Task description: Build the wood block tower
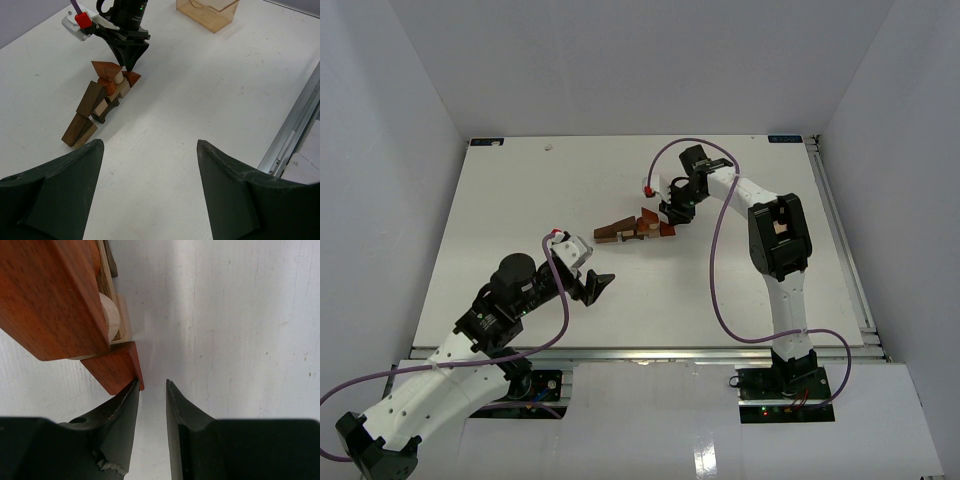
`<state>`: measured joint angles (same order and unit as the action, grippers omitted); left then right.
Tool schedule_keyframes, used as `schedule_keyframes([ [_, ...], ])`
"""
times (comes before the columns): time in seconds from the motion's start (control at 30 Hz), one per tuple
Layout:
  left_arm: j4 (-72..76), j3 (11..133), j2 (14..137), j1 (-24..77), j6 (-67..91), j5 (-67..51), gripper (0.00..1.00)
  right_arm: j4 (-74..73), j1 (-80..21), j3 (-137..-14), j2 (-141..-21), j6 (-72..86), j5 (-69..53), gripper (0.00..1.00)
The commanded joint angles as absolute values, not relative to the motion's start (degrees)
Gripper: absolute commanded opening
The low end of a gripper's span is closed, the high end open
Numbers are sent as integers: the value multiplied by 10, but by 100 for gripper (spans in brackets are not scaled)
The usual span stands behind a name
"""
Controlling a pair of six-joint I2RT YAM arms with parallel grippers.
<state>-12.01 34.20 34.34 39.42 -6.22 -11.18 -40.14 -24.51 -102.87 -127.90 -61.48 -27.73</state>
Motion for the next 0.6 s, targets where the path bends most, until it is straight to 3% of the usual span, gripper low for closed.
schedule_keyframes([
  [0.0,-115,338,336,390,-65,-120,86,-395,-250,-1044,-1282,-608,-284,34],
  [0.57,-113,337,330,388,-65,-123,86,-395,-254,-1045,-1279,-602,-286,34],
])
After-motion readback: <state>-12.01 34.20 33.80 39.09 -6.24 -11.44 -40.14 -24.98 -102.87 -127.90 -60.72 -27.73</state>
